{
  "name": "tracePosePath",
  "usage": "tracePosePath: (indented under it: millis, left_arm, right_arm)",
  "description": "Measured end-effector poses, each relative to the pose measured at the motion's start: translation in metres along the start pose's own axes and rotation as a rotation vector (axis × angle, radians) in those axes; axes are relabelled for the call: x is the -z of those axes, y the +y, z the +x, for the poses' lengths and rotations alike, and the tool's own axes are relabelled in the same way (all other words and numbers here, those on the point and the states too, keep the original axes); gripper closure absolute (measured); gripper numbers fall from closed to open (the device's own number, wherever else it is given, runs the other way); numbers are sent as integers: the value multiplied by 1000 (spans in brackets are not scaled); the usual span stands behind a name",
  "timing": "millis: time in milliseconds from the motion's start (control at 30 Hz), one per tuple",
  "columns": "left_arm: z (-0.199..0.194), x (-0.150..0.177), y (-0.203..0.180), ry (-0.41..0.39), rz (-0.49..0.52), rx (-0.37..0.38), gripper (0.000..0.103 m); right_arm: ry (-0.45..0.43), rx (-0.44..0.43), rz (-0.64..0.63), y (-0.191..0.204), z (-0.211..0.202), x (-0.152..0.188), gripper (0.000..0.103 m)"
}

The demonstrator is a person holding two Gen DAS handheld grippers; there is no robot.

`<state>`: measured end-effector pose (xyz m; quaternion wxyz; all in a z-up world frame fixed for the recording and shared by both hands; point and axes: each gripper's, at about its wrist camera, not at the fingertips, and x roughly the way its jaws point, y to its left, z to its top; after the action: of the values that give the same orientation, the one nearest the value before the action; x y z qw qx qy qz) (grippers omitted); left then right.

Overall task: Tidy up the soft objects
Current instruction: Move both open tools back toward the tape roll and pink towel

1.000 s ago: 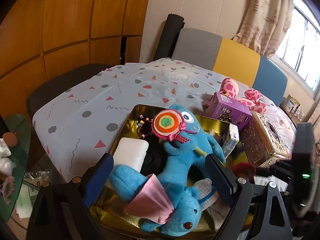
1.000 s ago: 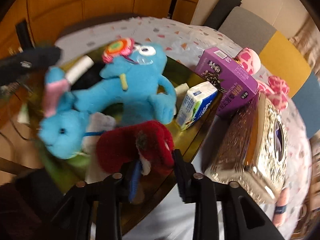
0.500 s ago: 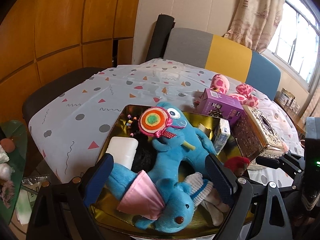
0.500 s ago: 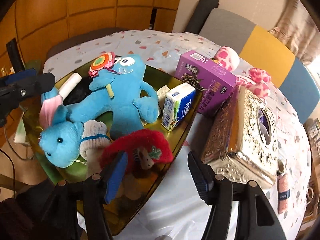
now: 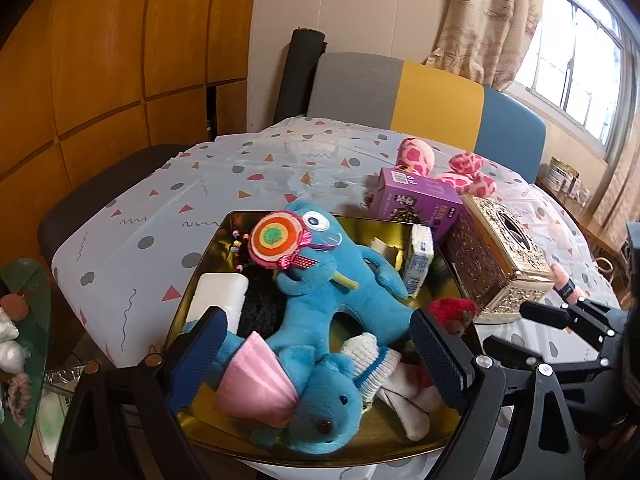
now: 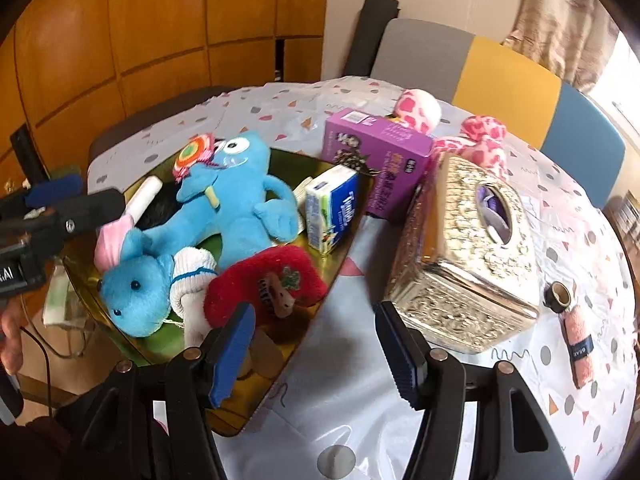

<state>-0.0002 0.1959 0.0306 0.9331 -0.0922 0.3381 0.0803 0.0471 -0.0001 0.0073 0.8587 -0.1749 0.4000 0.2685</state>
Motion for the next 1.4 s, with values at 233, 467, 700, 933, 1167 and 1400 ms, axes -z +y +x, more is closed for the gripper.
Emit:
tracePosePath:
  millis: [233, 467, 700, 933, 1167, 1400]
  left_arm:
    - [-2, 1, -15, 5, 40, 17, 10]
    - [-3, 1, -34, 6, 90, 36, 10]
    - [-4, -2, -59, 2, 151, 71, 10]
    - [-7, -16, -105, -18, 243, 157, 10]
    - [-11, -34, -189, -65, 414, 297, 12]
    - [18, -49, -288, -13, 513, 399, 19]
  right_arm:
    - [-38, 18, 85, -30, -18, 6, 40]
    - [-65, 83, 203, -84, -36, 16, 40]
    - [-78, 200, 349, -157, -50, 33, 40]
    - [-69, 407, 600, -260, -58, 75, 40]
    - [-103, 469, 964, -325, -74, 132, 40]
    - [-143, 479, 1126, -340, -91, 158, 40]
